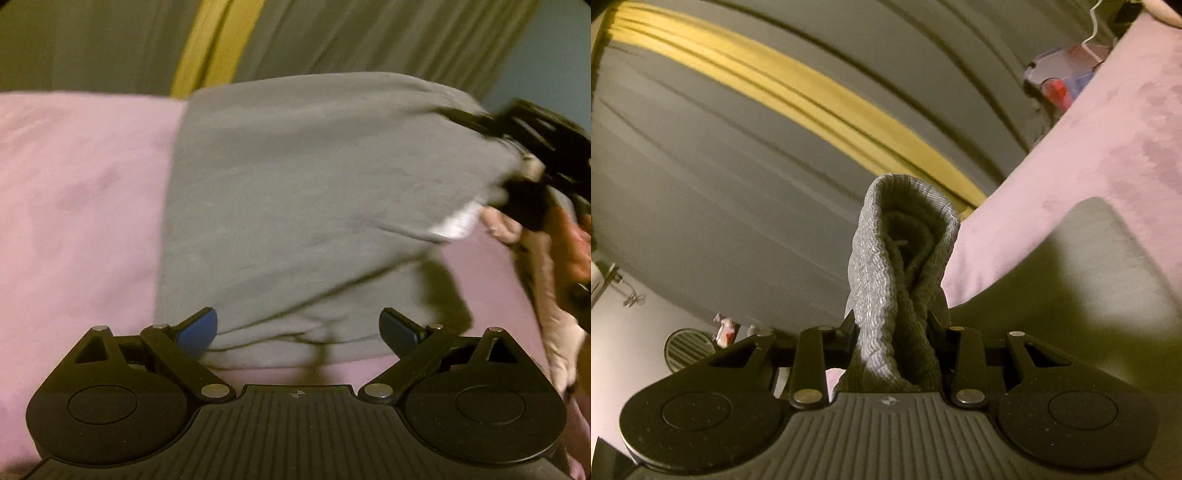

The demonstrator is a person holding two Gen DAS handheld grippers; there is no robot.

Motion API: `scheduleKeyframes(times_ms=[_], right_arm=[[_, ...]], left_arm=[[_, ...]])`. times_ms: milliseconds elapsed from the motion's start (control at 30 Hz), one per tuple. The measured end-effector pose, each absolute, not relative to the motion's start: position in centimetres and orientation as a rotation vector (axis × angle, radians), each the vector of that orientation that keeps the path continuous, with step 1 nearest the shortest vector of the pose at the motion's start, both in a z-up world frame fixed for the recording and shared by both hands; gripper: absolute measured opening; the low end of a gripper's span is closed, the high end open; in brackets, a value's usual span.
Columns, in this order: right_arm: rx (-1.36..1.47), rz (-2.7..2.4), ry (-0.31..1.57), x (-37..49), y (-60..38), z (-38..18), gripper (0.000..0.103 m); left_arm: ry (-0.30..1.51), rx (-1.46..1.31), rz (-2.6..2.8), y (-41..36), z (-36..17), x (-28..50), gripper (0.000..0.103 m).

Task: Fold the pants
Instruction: 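Lift the cuffs and fold them toward the waistband with the right gripper, then open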

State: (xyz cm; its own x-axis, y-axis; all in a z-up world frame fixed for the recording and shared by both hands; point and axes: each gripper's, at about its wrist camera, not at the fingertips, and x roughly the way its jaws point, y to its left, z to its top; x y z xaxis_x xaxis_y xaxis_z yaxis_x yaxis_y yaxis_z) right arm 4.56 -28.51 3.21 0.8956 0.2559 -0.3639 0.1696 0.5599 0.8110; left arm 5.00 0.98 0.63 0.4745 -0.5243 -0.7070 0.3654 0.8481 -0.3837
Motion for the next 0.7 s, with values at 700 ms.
scheduleKeyframes(times_ms=[700], right_arm=[[0.723, -0.303, 0.706, 2.1, -31.9, -4.3, 0.062]], left_arm=[[0.9, -0.275, -0.651, 5.9, 0.2, 6.1, 0.098]])
